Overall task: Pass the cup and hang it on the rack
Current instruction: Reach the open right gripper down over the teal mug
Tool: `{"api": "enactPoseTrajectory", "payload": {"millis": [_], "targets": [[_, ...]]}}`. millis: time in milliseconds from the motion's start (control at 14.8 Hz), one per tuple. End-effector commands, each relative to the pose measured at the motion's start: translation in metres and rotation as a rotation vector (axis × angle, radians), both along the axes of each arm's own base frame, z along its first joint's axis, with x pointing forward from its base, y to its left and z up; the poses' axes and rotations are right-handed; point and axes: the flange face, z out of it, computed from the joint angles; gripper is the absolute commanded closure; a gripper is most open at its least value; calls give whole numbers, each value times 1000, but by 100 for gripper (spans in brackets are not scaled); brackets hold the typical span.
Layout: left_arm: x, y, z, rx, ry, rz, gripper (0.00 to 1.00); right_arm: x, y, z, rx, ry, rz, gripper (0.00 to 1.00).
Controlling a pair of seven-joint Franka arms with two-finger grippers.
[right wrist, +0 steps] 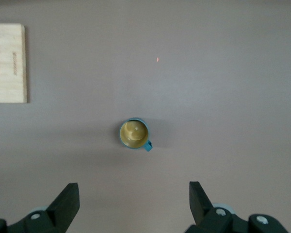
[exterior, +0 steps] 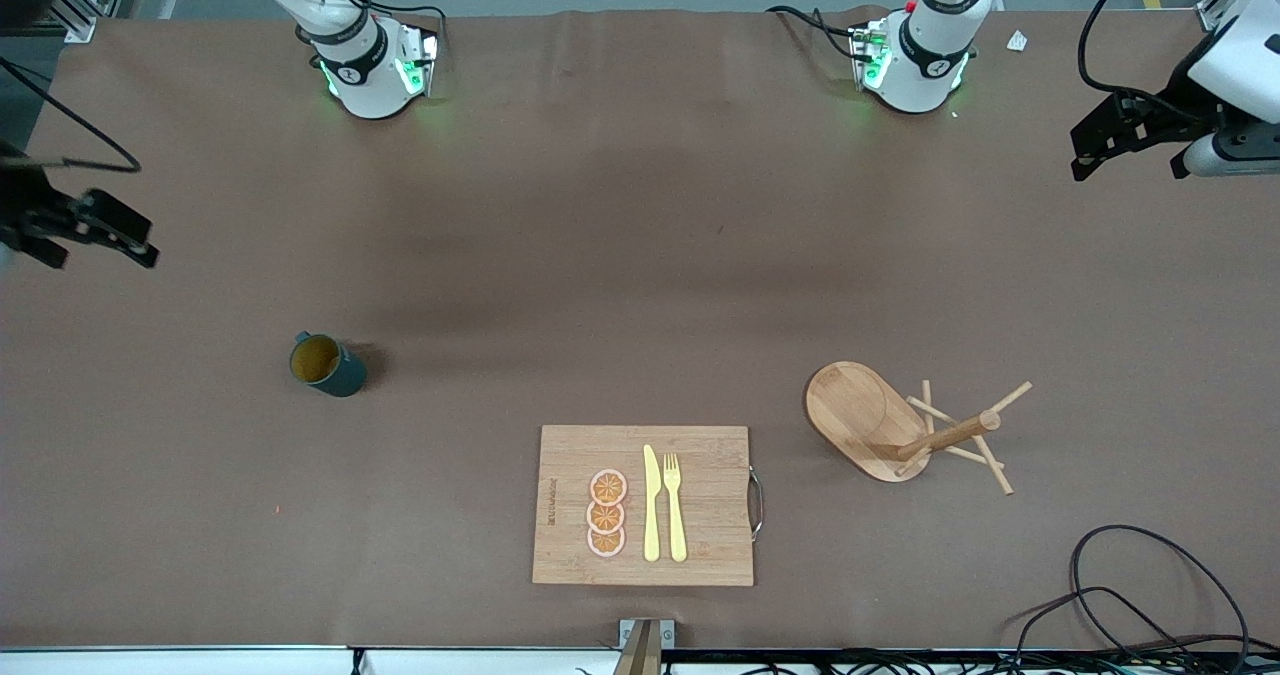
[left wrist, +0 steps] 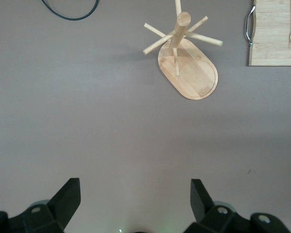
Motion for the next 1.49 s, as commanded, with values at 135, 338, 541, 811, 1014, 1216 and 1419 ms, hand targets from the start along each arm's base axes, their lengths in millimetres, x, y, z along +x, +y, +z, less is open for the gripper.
{"api": "enactPoseTrajectory", "payload": {"millis": [135,338,541,811,1014,1216,1419], "targets": [[4,7,2,-1,10,5,0,24,3,-50,-1,86,18,0],[6,14,0,-1,13,14,0,38,5,-87,0,132,20,0],[6,24,10,-21,-6,38,0,55,10,-130,10,161,28,0],[12,21,8,-18,-12,53,0,72,37,-194,15,201,55,0],[13,34,13,-19,-24,55,0,74,35,-242,20,250,50,0],[16,38,10,-20,-18,62,0,72,34,-280,22,279,22,0],[19,55,2,-24,8,-29,0,64,41,-311,18,285,-36,0]]}}
